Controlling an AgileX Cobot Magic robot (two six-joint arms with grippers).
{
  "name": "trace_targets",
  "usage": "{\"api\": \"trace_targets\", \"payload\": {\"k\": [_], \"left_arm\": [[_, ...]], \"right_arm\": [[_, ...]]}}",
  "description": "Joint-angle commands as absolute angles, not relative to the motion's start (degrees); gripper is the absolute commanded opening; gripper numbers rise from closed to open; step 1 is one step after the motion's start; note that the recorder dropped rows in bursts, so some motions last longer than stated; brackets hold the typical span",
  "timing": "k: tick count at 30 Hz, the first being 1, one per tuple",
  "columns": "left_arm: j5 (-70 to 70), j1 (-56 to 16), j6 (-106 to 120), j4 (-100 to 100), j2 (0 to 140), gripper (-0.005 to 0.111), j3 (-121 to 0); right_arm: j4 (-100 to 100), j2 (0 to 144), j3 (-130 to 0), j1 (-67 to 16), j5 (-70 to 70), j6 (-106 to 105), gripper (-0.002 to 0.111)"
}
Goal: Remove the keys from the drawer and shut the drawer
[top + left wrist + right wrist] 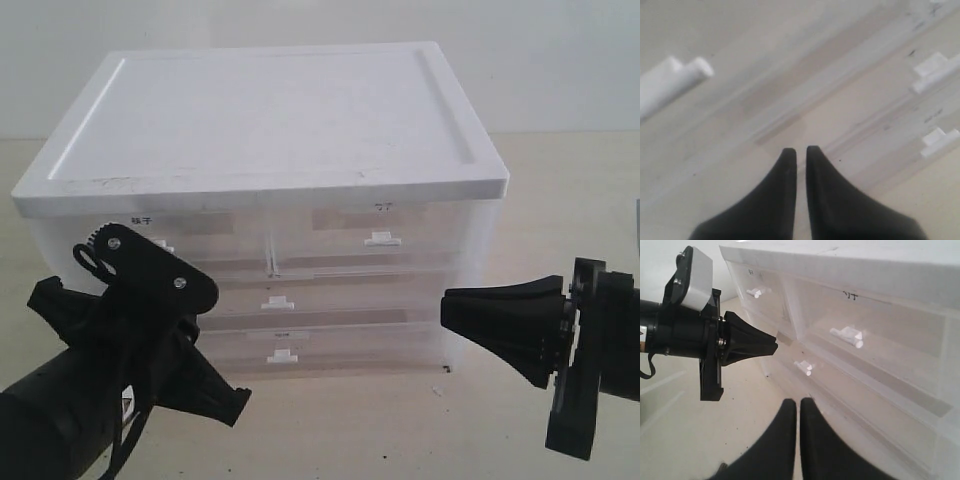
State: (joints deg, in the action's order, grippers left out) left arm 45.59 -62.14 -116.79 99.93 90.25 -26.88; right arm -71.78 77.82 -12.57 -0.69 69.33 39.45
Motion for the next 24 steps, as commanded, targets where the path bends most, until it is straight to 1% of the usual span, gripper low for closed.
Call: {"api": "trace_targets", "payload": {"k": [1,3,9,11,15,18,24], "left_arm": [[43.5,-61.95,-117.18,99.95,90.04,0.004,-26.0],[36.86,-62.48,-117.01,99.95,88.75,0.004,-25.18],[13.29,-68.38,-105.54,99.95,82.06,0.004,-24.41],[2.08,-68.63,-101.27,99.95,79.79,0.004,-24.41],[-13.45,-68.52,-100.77,99.95,79.94,0.004,-24.41],[-17.07,-68.52,-100.88,99.95,83.75,0.004,-24.36],[-7.33,-68.52,-100.88,99.95,92.69,0.004,-24.36]], "right_arm": [[-72.28,77.22,-12.61,-0.53,69.96,38.91,0.0],[-72.28,77.22,-12.61,-0.53,69.96,38.91,0.0],[-71.93,77.22,-12.61,-0.53,69.96,38.91,0.0],[-71.93,77.22,-12.61,-0.53,69.96,38.91,0.0],[-71.93,77.22,-12.61,-0.53,69.96,38.91,0.0],[-72.3,77.22,-12.61,-0.53,69.96,38.91,0.0],[-72.75,77.22,-12.61,-0.53,69.96,38.91,0.0]]}}
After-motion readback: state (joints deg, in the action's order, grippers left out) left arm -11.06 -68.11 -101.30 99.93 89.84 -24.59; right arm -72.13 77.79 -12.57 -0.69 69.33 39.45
